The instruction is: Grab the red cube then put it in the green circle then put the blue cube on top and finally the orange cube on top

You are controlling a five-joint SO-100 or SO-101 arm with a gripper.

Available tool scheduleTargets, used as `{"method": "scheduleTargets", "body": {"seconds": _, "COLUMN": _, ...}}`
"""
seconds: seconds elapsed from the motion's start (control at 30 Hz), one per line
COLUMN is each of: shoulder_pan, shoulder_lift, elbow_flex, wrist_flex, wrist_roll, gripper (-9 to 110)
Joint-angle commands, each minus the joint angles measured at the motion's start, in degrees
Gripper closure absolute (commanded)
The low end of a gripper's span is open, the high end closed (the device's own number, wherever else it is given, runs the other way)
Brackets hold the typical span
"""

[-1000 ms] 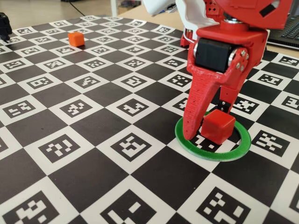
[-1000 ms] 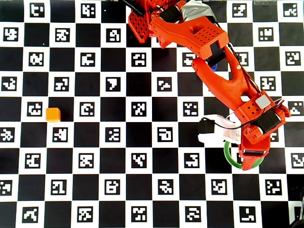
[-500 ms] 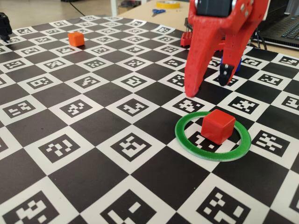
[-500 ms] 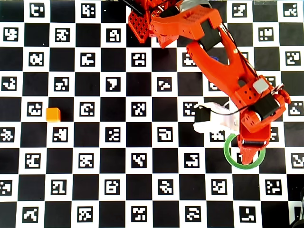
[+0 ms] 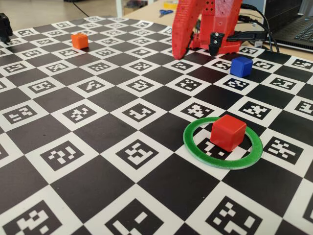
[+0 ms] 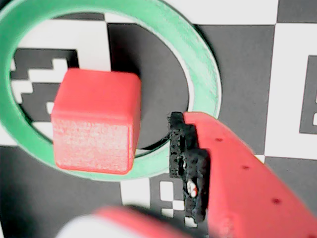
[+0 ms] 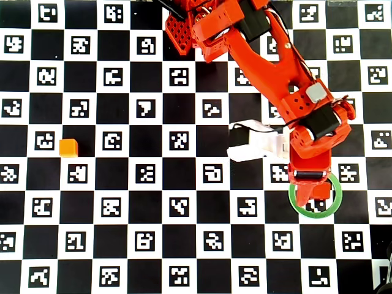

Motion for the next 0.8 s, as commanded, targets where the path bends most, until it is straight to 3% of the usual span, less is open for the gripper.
{"method": "scheduleTargets", "body": {"seconds": 0.0, "shoulder_pan": 1.05, "shoulder_lift": 9.14, "elbow_flex": 2.02, "wrist_flex": -2.11, "wrist_roll": -0.09, "gripper": 61}}
{"method": "scheduleTargets", "body": {"seconds": 0.2, "shoulder_pan": 2.72, "shoulder_lift": 13.54, "elbow_flex": 9.23, "wrist_flex": -7.29, "wrist_roll": -0.88, "gripper": 61}}
{"method": "scheduleTargets", "body": {"seconds": 0.77, "shoulder_pan": 13.45, "shoulder_lift": 21.27, "elbow_flex": 14.94, "wrist_flex": -4.31, "wrist_roll": -6.24, "gripper": 62}}
